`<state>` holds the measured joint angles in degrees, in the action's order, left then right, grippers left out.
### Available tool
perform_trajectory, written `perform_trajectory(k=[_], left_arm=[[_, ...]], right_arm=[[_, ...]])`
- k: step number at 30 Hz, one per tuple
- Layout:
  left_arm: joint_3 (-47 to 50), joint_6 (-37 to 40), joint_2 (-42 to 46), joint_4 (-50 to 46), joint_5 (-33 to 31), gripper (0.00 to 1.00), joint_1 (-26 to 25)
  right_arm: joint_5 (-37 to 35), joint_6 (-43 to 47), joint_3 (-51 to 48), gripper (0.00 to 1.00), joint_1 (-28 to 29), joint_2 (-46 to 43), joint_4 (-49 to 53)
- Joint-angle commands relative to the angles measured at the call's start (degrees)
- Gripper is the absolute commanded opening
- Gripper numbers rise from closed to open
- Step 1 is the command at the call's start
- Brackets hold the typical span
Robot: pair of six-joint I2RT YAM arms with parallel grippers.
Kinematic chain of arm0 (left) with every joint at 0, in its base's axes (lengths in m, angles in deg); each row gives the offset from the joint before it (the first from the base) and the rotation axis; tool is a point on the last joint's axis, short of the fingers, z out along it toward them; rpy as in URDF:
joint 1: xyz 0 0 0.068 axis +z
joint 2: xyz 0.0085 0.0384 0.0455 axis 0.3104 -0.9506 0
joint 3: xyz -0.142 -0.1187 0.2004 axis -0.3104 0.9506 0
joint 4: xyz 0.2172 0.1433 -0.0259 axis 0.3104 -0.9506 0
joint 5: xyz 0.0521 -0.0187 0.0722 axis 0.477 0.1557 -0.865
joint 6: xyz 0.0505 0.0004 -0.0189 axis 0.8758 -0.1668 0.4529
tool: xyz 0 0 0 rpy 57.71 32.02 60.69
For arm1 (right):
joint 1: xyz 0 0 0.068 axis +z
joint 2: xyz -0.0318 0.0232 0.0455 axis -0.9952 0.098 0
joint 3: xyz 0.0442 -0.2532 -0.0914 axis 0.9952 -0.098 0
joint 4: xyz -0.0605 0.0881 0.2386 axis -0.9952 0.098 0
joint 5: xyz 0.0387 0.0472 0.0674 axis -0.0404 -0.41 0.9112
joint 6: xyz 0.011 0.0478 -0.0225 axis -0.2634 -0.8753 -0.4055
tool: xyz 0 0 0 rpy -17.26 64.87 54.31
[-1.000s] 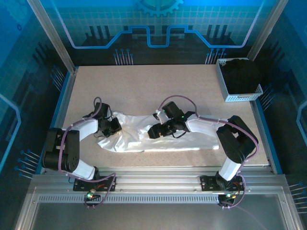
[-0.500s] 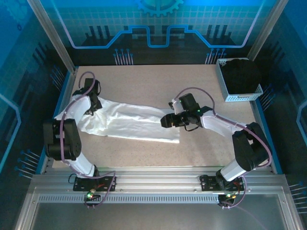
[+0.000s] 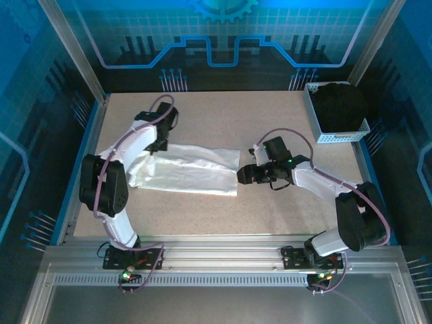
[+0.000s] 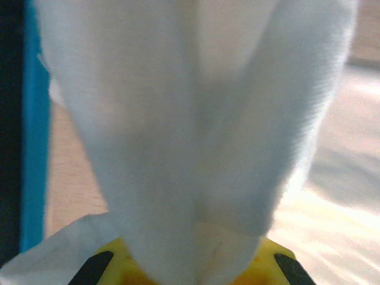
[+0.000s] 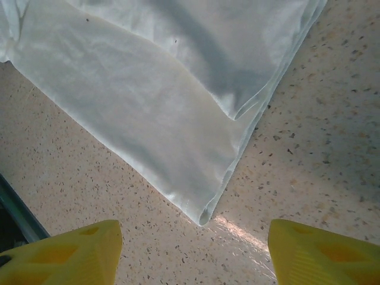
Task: Fold the inside-out t-shirt
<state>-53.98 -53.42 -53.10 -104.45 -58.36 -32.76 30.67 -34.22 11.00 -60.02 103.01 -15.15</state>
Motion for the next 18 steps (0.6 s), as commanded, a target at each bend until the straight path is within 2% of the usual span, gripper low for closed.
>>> perform_trajectory(k=[1,4,9,13,18], left_arm=[[-2.23,-5.36,3.13,-5.61,13.34,0.00,-4.12],[-2.64,-9.04,3.76,-3.36,23.32,0.00,-7.91],[-5.77,-13.19,0.82,1.02,35.03,0.00,-13.54],[-12.36,-12.96,-2.89,-1.21,35.24,0.00,-17.62],[-14.94,-14.02,-6.22,0.93,38.10,0.00,-19.40]], right_arm=[[-0.98,1.65,-0.73,0.67,-1.67,-2.44,2.34],[-1.22,2.09,-0.86,0.67,-2.94,-3.19,3.13],[-0.87,1.93,-0.97,0.67,-3.76,-4.42,3.50],[-1.07,1.78,-1.23,0.67,-3.79,-5.24,4.06],[-2.06,1.63,-1.89,0.67,-3.92,-6.41,4.61]])
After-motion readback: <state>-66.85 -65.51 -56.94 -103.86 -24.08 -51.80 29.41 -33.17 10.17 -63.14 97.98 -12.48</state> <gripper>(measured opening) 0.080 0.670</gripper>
